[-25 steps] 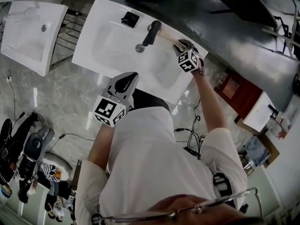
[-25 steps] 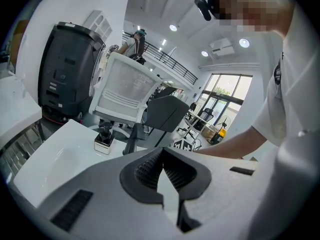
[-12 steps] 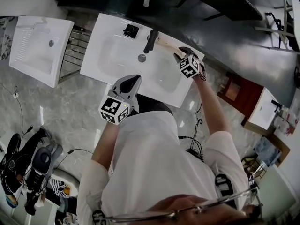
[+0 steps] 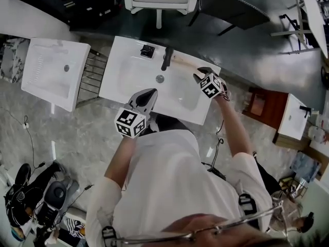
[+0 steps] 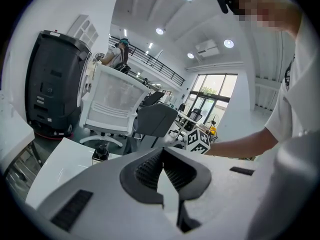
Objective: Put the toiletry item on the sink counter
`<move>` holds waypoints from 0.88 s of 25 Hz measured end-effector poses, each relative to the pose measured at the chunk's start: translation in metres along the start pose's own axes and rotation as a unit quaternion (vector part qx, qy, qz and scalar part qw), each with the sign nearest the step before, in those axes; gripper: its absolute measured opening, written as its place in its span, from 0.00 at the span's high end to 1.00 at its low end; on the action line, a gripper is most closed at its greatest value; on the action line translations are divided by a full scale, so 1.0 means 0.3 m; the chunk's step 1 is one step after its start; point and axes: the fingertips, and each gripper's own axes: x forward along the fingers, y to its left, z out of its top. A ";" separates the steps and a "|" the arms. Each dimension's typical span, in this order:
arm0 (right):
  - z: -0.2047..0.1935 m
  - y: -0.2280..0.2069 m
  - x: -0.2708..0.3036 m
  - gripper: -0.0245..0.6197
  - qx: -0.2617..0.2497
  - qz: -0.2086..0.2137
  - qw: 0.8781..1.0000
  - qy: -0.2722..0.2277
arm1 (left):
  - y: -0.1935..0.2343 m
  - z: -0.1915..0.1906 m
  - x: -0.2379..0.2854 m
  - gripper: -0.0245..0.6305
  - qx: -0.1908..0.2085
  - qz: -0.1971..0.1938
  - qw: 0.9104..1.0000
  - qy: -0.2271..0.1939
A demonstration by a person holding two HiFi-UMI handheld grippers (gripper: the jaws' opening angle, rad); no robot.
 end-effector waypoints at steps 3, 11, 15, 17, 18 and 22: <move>0.022 -0.003 -0.070 0.80 0.022 -0.019 0.999 -0.016 | 0.011 0.025 -0.022 0.96 0.003 -0.005 1.000 -0.006; 0.050 0.032 -0.241 0.86 0.073 -0.054 0.995 -0.038 | 0.030 0.067 -0.072 0.96 0.009 -0.020 1.000 -0.020; 0.083 0.058 -0.328 0.87 0.097 -0.068 0.991 -0.059 | 0.038 0.087 -0.086 0.96 0.006 -0.028 0.999 -0.023; 0.100 0.075 -0.370 0.89 0.116 -0.076 0.988 -0.069 | 0.041 0.088 -0.089 0.96 0.000 -0.034 0.999 -0.022; 0.107 0.084 -0.390 0.89 0.125 -0.079 0.986 -0.074 | 0.040 0.089 -0.091 0.96 -0.002 -0.039 0.999 -0.021; 0.143 0.108 -0.472 0.93 0.156 -0.096 0.977 -0.106 | 0.029 0.112 -0.106 0.96 0.001 -0.059 0.998 -0.022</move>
